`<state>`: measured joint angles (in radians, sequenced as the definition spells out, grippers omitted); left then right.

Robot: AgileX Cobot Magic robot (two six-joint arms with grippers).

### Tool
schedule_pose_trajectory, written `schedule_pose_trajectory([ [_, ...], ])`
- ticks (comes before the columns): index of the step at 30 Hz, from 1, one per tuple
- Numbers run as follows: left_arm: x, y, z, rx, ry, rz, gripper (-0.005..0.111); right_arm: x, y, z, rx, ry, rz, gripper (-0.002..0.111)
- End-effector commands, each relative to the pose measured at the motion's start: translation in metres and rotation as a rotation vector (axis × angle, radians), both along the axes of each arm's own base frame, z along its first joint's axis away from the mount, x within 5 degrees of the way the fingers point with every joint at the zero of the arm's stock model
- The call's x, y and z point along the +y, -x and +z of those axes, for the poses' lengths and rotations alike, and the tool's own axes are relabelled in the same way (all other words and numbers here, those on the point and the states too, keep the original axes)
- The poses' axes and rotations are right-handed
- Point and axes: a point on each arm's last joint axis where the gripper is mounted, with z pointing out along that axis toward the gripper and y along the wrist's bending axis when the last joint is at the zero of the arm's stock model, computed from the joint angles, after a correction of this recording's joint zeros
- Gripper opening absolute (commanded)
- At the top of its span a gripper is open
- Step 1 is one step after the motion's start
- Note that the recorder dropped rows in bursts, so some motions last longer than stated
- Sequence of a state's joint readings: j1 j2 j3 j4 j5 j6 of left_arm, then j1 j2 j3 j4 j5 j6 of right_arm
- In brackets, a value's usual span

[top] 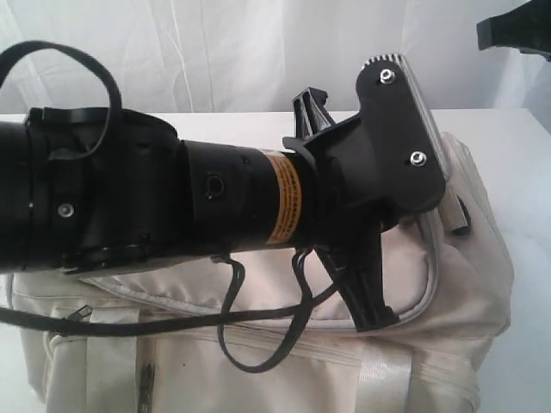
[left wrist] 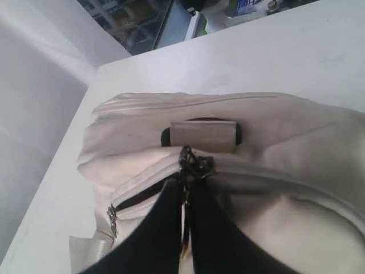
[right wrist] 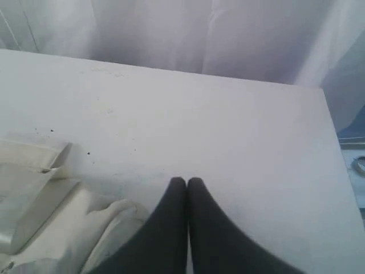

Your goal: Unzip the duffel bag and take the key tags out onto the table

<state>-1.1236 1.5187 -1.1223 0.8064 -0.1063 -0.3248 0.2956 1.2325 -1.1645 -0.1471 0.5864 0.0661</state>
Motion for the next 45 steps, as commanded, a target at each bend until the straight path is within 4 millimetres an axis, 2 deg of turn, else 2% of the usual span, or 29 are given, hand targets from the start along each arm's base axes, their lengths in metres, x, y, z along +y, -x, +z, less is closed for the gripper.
schedule_pose_trajectory([
  [1,-0.002,0.026,0.019,-0.010,0.044,-0.057,0.000,-0.001,0.015,-0.001,0.116,-0.084,-0.018,0.000],
  [7,0.007,0.045,0.030,0.008,0.025,-0.043,0.000,0.003,0.025,-0.008,0.247,-0.100,0.033,0.000],
  [9,0.008,0.050,0.030,0.039,0.021,-0.035,0.000,0.007,0.029,-0.009,0.287,-0.123,0.063,0.004],
  [12,0.006,0.056,0.030,0.038,0.011,-0.052,0.000,0.013,0.034,-0.011,0.351,-0.169,0.116,0.020],
  [17,0.006,0.059,0.029,0.026,0.001,-0.061,0.000,0.017,0.047,-0.016,0.492,-0.212,0.156,0.055],
  [19,0.007,0.058,0.028,0.024,-0.017,-0.050,0.000,0.019,0.052,-0.016,0.536,-0.222,0.172,0.062],
  [24,0.009,0.056,0.025,0.028,-0.052,-0.020,0.000,0.024,0.066,-0.009,0.585,-0.310,0.219,0.063],
  [34,0.009,0.056,0.026,0.023,-0.046,-0.028,0.000,0.023,0.071,-0.012,0.662,-0.301,0.215,0.061],
  [38,0.007,0.057,0.027,0.016,-0.030,-0.044,0.000,0.025,0.065,-0.018,0.696,-0.308,0.195,0.057],
  [45,0.006,0.058,0.029,0.009,-0.007,-0.065,0.000,0.031,0.046,-0.038,0.784,-0.299,0.175,0.056],
])
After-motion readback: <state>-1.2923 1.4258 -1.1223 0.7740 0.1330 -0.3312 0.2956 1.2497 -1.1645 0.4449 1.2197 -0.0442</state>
